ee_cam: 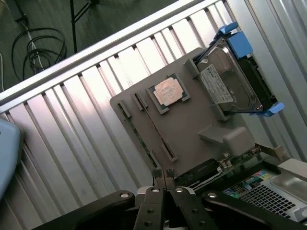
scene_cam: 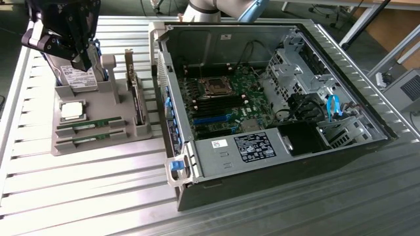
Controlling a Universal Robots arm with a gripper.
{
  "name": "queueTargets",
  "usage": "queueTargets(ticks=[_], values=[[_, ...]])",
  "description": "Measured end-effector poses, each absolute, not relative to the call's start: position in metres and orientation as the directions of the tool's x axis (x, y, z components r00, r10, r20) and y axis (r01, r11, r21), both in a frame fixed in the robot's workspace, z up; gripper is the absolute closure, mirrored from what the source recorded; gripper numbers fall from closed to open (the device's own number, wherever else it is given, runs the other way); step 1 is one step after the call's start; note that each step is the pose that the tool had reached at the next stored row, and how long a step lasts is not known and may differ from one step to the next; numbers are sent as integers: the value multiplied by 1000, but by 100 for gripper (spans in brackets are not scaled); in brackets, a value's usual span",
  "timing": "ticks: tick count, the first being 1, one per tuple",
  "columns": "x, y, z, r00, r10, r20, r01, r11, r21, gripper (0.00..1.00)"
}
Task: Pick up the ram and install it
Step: 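Pick up the ram and move it above insertion slot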
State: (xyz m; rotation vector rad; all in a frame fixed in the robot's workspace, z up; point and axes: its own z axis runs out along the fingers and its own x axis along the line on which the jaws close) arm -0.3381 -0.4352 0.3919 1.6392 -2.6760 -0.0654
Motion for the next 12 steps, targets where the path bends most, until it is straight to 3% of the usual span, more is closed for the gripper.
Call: queueTargets(ticks=[12], values=[[-338, -435, 392, -289, -957, -11, -957, 288, 33, 91]])
